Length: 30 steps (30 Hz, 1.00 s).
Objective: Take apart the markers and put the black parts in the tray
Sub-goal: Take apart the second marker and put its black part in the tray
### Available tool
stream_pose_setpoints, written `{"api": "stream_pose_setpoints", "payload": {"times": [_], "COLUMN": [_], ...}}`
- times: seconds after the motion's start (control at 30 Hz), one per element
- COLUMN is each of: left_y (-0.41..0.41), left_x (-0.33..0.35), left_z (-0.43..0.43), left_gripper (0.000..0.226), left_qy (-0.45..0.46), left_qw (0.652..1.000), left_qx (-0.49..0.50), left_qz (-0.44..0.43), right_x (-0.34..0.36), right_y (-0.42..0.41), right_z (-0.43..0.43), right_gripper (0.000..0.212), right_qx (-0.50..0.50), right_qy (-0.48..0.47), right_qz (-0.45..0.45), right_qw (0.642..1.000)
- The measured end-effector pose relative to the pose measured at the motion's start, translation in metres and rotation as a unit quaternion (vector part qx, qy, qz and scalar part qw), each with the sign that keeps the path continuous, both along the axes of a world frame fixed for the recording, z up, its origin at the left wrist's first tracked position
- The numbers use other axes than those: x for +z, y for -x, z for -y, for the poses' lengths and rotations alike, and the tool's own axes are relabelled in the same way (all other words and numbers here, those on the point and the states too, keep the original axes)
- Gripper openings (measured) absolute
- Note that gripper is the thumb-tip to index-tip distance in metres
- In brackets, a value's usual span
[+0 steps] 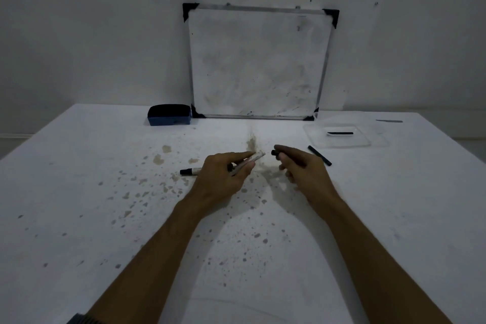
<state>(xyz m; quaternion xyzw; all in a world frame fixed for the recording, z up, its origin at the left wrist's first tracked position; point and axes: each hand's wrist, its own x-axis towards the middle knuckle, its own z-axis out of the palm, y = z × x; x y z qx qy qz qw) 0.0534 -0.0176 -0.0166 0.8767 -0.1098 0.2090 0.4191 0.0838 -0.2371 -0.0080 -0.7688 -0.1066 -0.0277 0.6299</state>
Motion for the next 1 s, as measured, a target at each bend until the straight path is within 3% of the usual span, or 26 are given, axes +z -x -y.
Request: {"api": "stream_pose_setpoints", "payload": {"times": [0.13,0.37,0.6,0.8,1.0], "left_y": [0.003,0.003,0.003,0.006,0.005], "left_x": [-0.002,-0.004,-0.005,-0.003,-0.002], "left_z": [0.004,0.005,0.004,0.004,0.003], "left_gripper": [0.035,0.034,0.034,0.032,0.032], "left_qy": [0.009,0.039,0.049,0.084,0.093], "left_qw": [0.999,0.998,0.996,0.989,0.984], "left_qx": [-0.03,-0.036,-0.054,-0.085,-0.099], "left_qz": [-0.021,-0.033,-0.057,-0.087,-0.114], "right_x": [0.001,-0.002,0.002,-0.001,-0.003], "right_y": [-0.002,-0.001,0.003,0.006,0.008], "right_z": [0.002,-0.004,0.0,-0.002,-0.002], "right_gripper": [0.027,0.018,0.021,0.023,0.022], "right_qx": [0.025,0.023,0.034,0.06,0.063], "right_qy": [-0.102,-0.069,-0.028,-0.088,-0.052], "right_qz": [-0.064,-0.075,-0.02,-0.046,-0.023], "right_qw": [0.992,0.995,0.999,0.993,0.996]}}
